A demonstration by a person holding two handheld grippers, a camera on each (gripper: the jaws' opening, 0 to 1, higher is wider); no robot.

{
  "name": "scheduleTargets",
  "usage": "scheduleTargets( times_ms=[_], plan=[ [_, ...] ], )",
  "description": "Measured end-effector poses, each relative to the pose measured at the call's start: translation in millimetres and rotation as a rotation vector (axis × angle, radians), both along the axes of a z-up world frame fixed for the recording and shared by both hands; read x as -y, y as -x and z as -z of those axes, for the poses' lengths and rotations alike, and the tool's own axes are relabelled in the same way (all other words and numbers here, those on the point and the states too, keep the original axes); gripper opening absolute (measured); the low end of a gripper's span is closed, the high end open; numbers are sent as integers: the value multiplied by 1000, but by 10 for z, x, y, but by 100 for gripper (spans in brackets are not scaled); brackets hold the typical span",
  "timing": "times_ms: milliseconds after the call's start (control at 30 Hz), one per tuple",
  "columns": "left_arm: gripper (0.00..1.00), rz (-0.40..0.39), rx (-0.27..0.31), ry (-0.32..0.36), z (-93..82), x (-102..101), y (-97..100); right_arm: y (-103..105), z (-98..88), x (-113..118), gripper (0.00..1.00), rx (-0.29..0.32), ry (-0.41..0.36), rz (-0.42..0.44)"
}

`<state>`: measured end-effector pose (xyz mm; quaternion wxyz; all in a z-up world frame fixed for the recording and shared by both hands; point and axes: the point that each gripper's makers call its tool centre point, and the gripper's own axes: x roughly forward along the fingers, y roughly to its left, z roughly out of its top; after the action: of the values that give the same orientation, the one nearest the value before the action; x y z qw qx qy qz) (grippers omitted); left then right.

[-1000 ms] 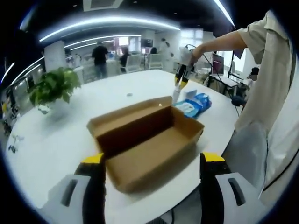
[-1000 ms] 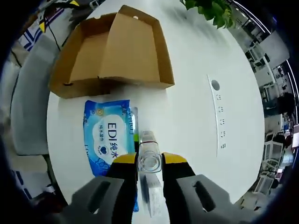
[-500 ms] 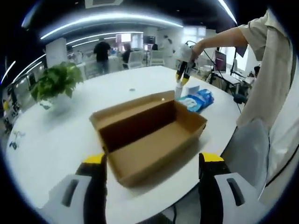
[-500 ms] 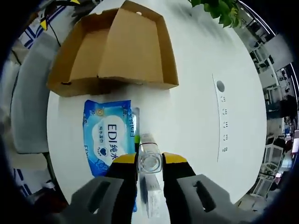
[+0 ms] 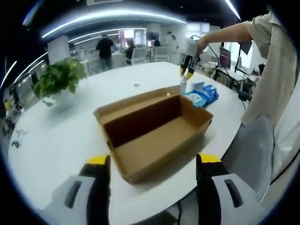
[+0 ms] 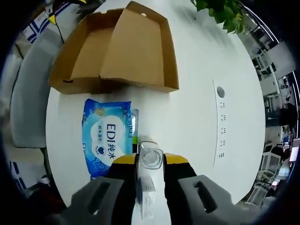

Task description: Operate the shoe box by opening the lid, removing the specified soft item, and placing it in the target area until the item is outside and the box remains undamaged.

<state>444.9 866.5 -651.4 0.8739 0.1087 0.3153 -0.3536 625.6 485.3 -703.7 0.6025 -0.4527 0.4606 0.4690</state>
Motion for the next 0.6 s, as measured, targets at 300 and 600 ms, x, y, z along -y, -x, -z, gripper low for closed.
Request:
scheduleTargets(
  times_ms=[300,600],
  plan=[
    [70,-28,-10,5,30,-50,-36,-5,-54,-28,21,17,-4,-63],
    [59,-84,-32,-18,123,-165,-158,-40,-216,-205,29,42,-92,24]
  ],
)
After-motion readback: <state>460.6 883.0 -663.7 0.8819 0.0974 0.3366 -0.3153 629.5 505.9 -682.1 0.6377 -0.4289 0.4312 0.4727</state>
